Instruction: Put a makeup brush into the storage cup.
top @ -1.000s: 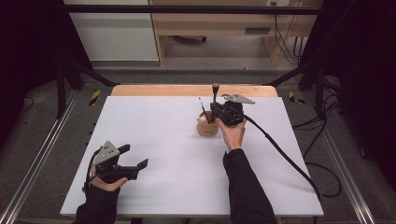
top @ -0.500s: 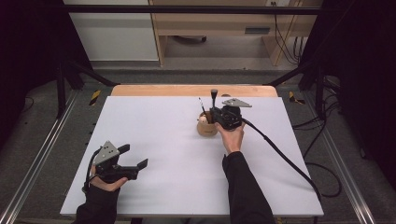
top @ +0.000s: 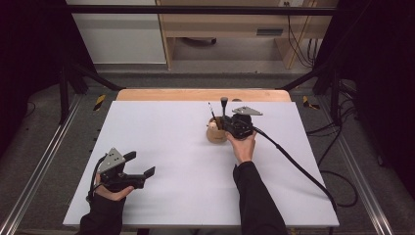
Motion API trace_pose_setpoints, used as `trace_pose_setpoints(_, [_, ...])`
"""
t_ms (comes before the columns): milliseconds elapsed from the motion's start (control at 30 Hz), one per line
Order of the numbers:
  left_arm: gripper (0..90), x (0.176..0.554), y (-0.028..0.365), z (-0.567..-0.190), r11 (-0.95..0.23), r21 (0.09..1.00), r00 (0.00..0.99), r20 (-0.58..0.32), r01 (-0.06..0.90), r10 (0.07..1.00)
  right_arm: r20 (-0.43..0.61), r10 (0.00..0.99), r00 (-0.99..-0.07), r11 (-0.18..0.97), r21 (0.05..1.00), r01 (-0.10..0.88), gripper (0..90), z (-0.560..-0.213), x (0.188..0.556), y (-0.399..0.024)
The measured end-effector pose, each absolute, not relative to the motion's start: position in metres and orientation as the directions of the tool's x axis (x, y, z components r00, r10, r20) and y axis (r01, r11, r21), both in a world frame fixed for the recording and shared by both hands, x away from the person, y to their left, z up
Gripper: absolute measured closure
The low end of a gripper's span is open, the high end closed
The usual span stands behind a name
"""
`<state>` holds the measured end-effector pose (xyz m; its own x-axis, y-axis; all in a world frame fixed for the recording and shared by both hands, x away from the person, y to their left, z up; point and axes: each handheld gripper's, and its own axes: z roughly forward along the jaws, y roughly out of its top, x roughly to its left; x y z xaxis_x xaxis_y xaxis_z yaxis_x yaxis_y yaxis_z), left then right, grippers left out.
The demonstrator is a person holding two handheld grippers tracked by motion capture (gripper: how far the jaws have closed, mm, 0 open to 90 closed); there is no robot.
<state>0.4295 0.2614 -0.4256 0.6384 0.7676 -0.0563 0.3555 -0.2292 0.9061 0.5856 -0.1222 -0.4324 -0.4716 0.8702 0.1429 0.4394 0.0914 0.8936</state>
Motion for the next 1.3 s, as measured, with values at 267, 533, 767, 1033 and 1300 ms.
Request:
trace_pose_setpoints(267, [7.4, 0.429, 0.261, -0.426, -0.229, 0.906, 0.639, -0.056, 0.355, 0.767, 0.114, 0.873, -0.474, 0.109, 0.903, 0.417, 74.0, -0.429, 0.579, -0.126])
trace_pose_setpoints(533, [7.4, 0.429, 0.261, -0.425, -0.226, 0.908, 0.636, -0.057, 0.354, 0.769, 0.111, 0.862, -0.494, 0.106, 0.915, 0.390, 67.7, -0.418, 0.564, -0.136])
trace_pose_setpoints(767, [7.4, 0.429, 0.262, -0.425, -0.225, 0.908, 0.636, -0.056, 0.352, 0.769, 0.122, 0.838, -0.532, 0.111, 0.916, 0.386, 56.4, -0.406, 0.548, -0.146])
trace_pose_setpoints(1033, [7.4, 0.428, 0.262, -0.425, -0.224, 0.908, 0.635, -0.058, 0.354, 0.770, 0.120, 0.810, -0.573, 0.121, 0.923, 0.365, 41.0, -0.397, 0.528, -0.156])
trace_pose_setpoints(1300, [7.4, 0.428, 0.262, -0.425, -0.222, 0.908, 0.633, -0.058, 0.355, 0.772, 0.101, 0.795, -0.599, 0.137, 0.931, 0.339, 27.5, -0.396, 0.510, -0.166])
